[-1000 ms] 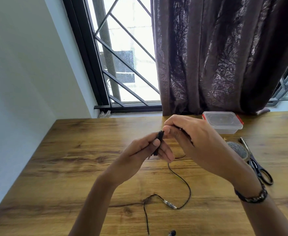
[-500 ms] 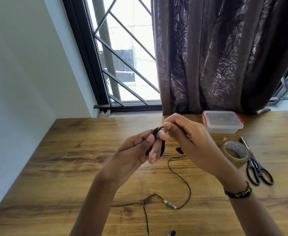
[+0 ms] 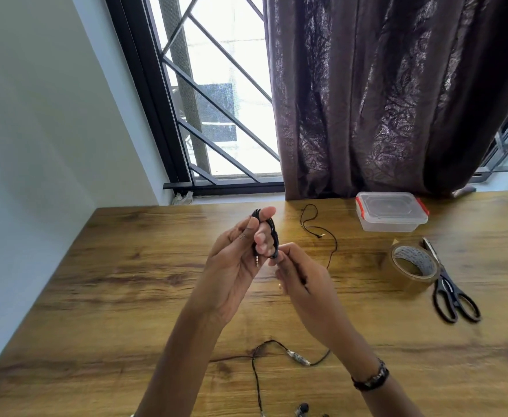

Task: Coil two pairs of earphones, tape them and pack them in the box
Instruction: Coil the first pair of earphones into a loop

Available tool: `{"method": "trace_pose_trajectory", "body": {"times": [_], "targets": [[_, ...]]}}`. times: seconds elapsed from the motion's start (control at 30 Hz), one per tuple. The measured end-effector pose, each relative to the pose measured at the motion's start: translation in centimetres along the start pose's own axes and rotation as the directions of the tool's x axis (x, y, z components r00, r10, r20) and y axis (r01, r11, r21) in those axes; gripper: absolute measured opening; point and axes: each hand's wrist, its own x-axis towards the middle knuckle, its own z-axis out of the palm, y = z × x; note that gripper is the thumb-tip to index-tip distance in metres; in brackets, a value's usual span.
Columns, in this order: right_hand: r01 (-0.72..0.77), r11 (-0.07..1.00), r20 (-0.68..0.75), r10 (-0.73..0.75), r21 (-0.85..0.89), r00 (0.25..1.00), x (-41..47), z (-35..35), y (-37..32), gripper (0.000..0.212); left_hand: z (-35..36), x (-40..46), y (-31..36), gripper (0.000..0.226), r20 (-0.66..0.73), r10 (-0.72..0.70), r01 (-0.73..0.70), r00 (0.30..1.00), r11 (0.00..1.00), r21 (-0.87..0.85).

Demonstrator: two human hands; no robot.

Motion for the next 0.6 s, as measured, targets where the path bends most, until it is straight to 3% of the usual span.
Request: {"method": "trace_pose_trajectory", "body": {"times": [0.47, 0.6], "targets": [[-0.128, 0.988, 0.118, 0.116, 0.091, 0.986, -1.3, 0.6, -0.1, 0.026, -0.2, 0.2, 0.3, 0.018, 0.019, 0.035, -0.037, 0.999, 0.991, 0.127], [-0.11, 0.994, 0.13, 0.108, 0.004, 0.986, -1.4, 0.2, -0.7, 0.021, 0.0, 0.1, 0.3, 0.023, -0.017, 0.085, -0.077, 0.996, 0.963, 0.259]]}}
